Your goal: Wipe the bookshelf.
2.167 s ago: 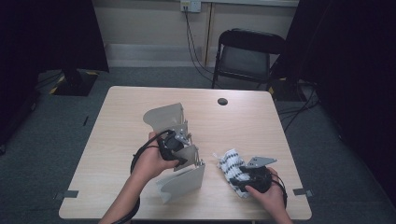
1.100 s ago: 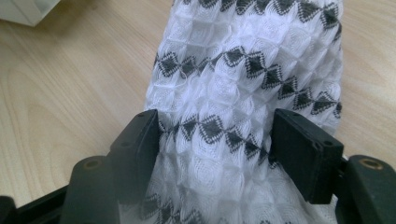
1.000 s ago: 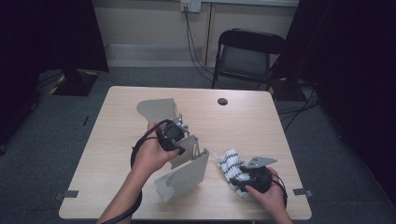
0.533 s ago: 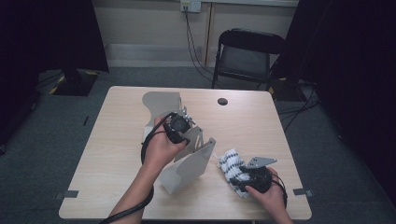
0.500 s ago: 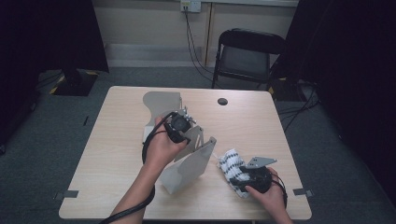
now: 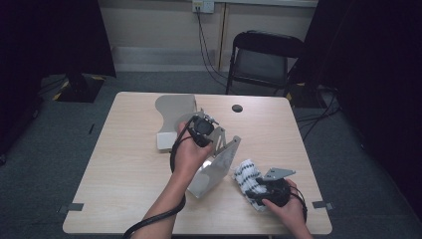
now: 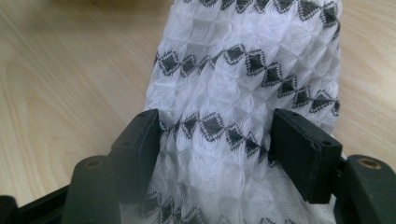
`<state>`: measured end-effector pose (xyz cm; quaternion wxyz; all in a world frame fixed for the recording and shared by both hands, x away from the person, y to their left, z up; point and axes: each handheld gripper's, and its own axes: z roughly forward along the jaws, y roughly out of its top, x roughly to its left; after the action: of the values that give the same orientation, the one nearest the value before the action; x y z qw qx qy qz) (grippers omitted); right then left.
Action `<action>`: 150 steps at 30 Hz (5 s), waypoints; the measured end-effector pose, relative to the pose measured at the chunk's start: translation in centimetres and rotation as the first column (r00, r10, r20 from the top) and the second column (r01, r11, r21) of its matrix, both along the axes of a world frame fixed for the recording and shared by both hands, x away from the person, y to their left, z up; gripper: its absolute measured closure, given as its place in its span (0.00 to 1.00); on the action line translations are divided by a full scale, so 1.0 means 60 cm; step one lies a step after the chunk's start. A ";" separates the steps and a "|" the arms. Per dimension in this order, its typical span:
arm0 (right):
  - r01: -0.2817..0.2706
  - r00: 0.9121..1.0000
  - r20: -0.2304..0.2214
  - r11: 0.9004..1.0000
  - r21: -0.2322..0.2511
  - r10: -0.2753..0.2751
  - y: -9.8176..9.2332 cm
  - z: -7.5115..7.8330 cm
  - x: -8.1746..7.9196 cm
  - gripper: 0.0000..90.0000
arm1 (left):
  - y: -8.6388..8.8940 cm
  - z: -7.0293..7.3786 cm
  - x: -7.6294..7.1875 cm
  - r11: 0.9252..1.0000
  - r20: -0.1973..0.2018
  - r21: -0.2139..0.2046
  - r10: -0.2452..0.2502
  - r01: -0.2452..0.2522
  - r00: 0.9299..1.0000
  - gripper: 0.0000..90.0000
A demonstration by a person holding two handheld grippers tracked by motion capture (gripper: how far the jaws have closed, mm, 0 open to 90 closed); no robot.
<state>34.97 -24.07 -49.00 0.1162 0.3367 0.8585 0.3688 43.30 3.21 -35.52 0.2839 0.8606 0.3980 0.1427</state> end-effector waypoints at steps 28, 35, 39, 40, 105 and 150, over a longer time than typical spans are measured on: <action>0.029 1.000 -0.006 0.999 -0.015 -0.030 -0.017 0.002 -0.007 0.40 | -0.004 -0.043 -0.005 1.000 0.006 0.010 -0.009 0.009 1.000 0.99; 0.034 0.999 -0.004 0.999 -0.014 -0.034 -0.017 0.002 -0.008 0.40 | 0.012 -0.036 -0.013 1.000 0.001 -0.007 -0.029 0.029 1.000 0.87; 0.033 0.999 -0.003 0.999 -0.013 -0.033 -0.018 0.002 -0.008 0.40 | 0.031 -0.037 -0.020 0.999 0.002 -0.004 -0.035 0.035 0.999 0.79; 0.034 0.999 -0.004 0.999 -0.012 -0.034 -0.018 0.002 -0.009 0.40 | 0.035 -0.038 -0.022 0.999 0.005 -0.003 -0.037 0.037 0.999 0.77; 0.040 0.999 0.014 0.999 0.007 -0.041 -0.019 -0.003 -0.012 0.40 | 0.166 -0.078 0.059 0.999 0.038 -0.018 -0.029 0.030 0.999 0.52; 0.037 0.999 0.014 0.999 0.009 -0.037 -0.018 -0.003 -0.009 0.40 | 0.089 -0.037 0.086 0.997 -0.091 0.078 0.005 0.002 0.996 1.00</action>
<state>34.40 -25.12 -49.17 0.1277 0.3502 0.8498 0.3728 48.44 8.56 -37.76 0.2315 0.8764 0.4052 0.1189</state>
